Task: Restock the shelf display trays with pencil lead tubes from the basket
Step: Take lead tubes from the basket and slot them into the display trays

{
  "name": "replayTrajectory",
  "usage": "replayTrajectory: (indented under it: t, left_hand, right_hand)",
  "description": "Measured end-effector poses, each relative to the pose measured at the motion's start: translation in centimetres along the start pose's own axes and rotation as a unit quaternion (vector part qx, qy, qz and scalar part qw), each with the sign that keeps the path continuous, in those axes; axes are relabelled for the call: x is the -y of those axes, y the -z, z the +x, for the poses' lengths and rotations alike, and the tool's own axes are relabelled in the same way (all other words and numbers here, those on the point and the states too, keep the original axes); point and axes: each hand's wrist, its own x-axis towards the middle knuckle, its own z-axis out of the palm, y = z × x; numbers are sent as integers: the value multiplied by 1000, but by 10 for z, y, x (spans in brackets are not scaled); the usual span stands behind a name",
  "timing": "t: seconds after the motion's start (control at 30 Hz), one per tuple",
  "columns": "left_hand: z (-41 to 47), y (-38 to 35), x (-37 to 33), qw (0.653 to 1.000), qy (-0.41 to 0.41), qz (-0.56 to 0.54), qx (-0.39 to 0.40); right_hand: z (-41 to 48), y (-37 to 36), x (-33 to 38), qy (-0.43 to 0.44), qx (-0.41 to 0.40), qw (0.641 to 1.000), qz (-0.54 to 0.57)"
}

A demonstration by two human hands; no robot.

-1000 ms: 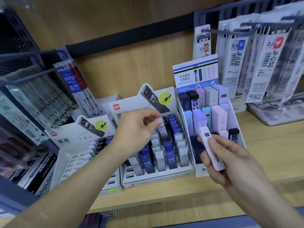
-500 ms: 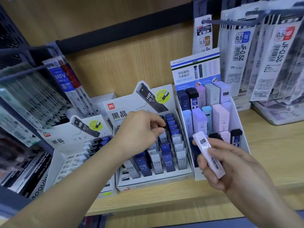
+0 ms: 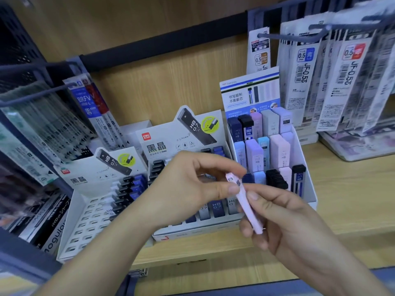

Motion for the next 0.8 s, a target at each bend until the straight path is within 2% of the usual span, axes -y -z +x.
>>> replayTrajectory:
  t: [0.13,0.2,0.3,0.47,0.53,0.63,0.73,0.8]
  left_hand:
    - [0,-1,-1,995,-1,-27,-97]
    - [-1,-1,-2,991,14,-42,-130]
    - [-5,-9,-6,991,44,-55,-113]
    - [-13,-26,-7,993,57,-73,-76]
    - [-13,-33,-7,994,42,-63,-79]
    - [-8,-40,-8,991,20,-56,-117]
    - [5,-38,-8,988,-7,-14,-157]
    - [17,-32,-11,983,-20,-2,-183]
  right_hand:
    - [-4,3,6,18,17,1000,-4]
    - [-3,7,8,46,-25,999,-4]
    - [-5,12,13,75,-102,991,40]
    - [-14,15,24,68,-154,985,49]
    - [-16,22,29,56,-171,984,-4]
    - [-20,34,36,41,-177,973,-141]
    - [-24,49,41,74,-217,939,-258]
    - [-23,63,44,106,-274,913,-284]
